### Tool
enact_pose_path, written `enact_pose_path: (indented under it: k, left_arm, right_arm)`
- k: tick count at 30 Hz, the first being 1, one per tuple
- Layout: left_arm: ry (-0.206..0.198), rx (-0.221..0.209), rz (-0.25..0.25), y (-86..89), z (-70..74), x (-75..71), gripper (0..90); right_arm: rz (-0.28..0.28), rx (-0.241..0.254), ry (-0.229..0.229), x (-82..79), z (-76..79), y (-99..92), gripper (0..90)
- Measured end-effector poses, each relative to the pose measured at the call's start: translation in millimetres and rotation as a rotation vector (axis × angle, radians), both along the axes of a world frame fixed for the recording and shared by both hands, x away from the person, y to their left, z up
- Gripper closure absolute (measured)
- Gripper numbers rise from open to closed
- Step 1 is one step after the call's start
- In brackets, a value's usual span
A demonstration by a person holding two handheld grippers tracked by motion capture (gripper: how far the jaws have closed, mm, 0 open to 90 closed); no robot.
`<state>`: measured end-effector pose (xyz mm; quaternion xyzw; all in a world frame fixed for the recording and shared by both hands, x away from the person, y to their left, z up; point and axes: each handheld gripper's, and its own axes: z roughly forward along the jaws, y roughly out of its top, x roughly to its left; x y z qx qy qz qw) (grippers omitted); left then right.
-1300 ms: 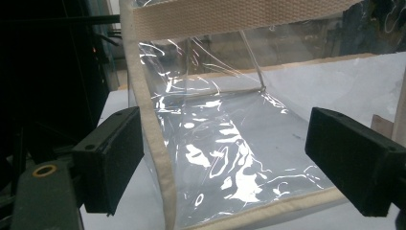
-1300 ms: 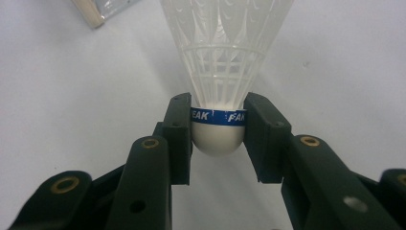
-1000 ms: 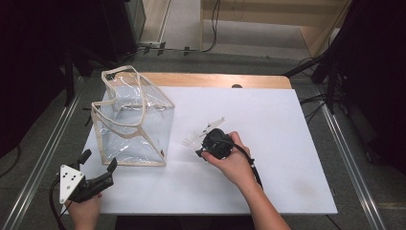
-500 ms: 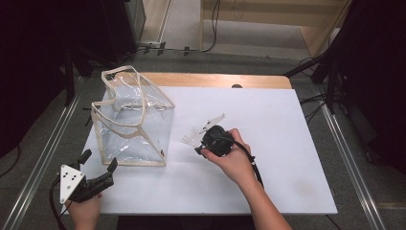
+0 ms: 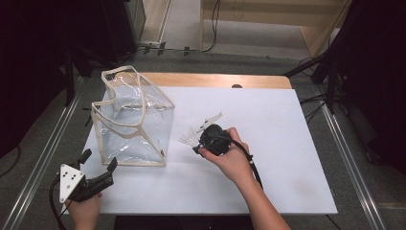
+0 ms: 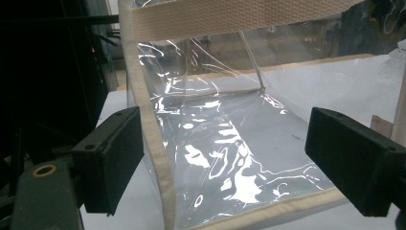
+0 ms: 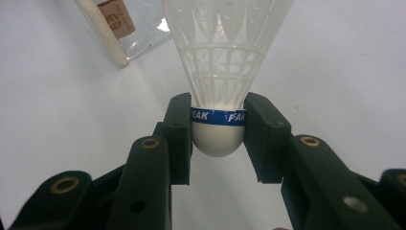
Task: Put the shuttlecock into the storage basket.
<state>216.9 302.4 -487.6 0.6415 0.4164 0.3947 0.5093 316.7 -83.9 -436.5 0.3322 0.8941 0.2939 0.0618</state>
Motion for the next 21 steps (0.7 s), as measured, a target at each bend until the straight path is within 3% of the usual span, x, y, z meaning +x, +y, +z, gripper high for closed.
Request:
enact_pose_path:
  k: [8, 21]
  left_arm:
    - [0.001, 0.015, 0.001, -1.7, -0.4, -0.2, 13.7]
    - [0.003, 0.023, 0.002, -2.7, -0.5, -0.1, 13.7]
  right_arm:
    - [0.017, -0.003, 0.001, 3.4, 4.1, 2.8, 62.4]
    - [0.023, 0.021, -0.022, 4.8, 23.5, 4.3, 62.4]
